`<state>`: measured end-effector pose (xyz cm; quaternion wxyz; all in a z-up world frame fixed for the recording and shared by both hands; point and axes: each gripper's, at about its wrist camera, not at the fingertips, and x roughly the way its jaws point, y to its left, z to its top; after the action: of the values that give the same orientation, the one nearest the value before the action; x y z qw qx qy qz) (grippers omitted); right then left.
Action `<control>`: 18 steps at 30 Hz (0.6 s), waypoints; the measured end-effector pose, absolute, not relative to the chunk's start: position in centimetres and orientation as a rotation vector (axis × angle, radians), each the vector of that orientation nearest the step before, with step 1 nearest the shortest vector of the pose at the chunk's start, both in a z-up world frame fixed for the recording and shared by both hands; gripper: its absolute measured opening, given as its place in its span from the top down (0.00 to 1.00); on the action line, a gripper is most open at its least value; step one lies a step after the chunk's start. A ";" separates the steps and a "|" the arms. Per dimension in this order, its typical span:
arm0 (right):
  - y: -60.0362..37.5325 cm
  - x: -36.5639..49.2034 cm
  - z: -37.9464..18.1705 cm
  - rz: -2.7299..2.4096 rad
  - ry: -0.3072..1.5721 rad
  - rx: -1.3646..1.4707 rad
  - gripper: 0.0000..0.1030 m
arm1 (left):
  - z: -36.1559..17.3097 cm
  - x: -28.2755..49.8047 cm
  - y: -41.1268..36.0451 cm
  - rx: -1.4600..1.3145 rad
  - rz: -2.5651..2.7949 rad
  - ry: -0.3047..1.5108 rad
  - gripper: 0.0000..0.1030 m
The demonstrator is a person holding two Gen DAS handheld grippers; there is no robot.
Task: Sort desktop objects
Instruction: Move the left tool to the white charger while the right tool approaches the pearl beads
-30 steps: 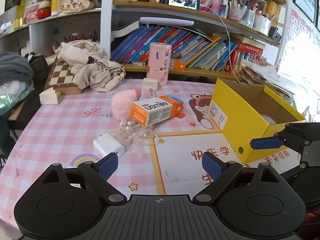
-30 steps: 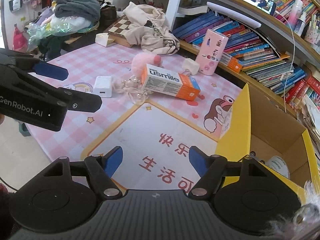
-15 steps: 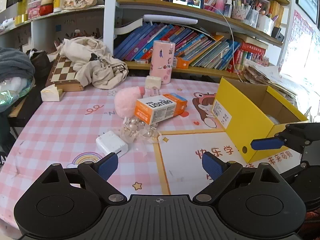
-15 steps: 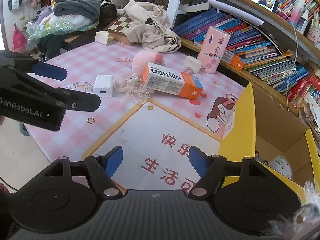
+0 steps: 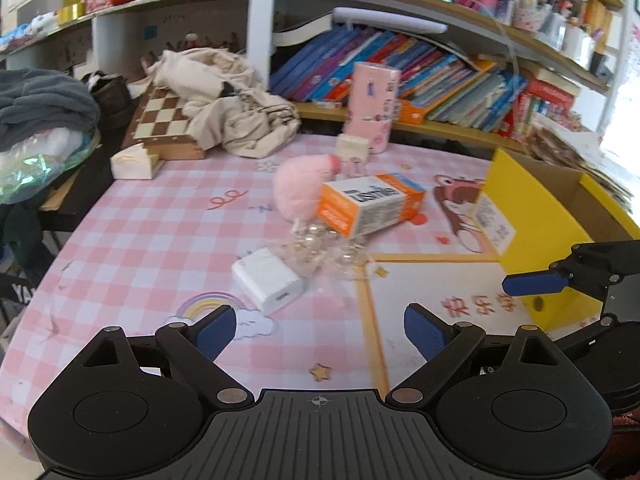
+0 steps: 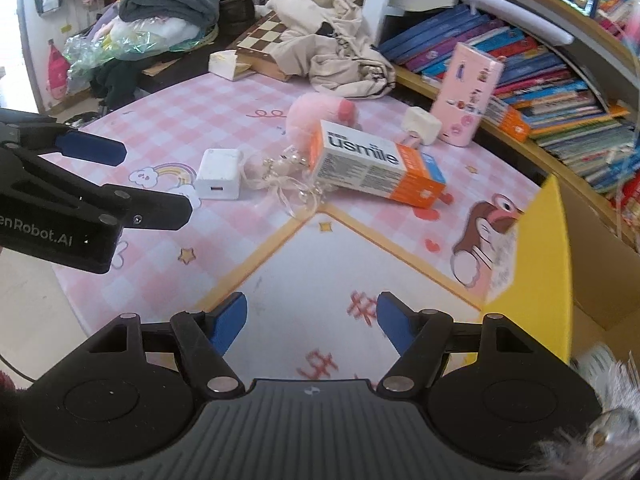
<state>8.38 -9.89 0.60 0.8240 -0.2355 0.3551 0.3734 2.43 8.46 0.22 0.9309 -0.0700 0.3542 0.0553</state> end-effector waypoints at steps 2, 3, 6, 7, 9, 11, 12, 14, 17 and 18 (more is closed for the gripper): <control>-9.0 9.1 0.3 0.819 0.754 -0.514 0.34 | 0.0 2.9 9.1 -0.158 0.137 0.732 0.09; -8.5 9.4 0.1 0.832 0.756 -0.523 0.37 | -0.2 3.2 9.3 -0.166 0.148 0.740 0.09; -7.2 10.6 -0.5 0.869 0.776 -0.537 0.45 | -0.8 3.9 9.9 -0.178 0.165 0.767 0.09; -6.8 11.0 -0.6 0.880 0.780 -0.538 0.46 | -0.9 4.1 10.2 -0.181 0.173 0.771 0.10; -6.0 12.1 -0.9 0.897 0.785 -0.530 0.47 | -1.2 4.5 10.8 -0.198 0.194 0.776 0.10; -5.1 13.4 -1.1 0.902 0.795 -0.505 0.47 | -1.4 4.9 11.3 -0.214 0.210 0.781 0.10; -4.8 14.1 -1.3 0.897 0.809 -0.486 0.47 | -1.5 5.1 11.4 -0.219 0.215 0.783 0.09; -4.1 15.6 -1.7 0.877 0.845 -0.441 0.47 | -1.9 5.5 11.7 -0.227 0.221 0.793 0.09; -3.9 17.8 -2.3 0.837 0.918 -0.328 0.49 | -2.3 6.1 11.9 -0.239 0.229 0.797 0.10; -3.9 18.5 -2.5 0.822 0.941 -0.288 0.51 | -2.4 6.2 11.9 -0.243 0.231 0.799 0.10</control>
<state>18.53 -3.85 -2.52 0.8014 -0.1344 0.4388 0.3835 6.21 11.94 -2.38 0.9076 -0.1180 0.3870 0.1117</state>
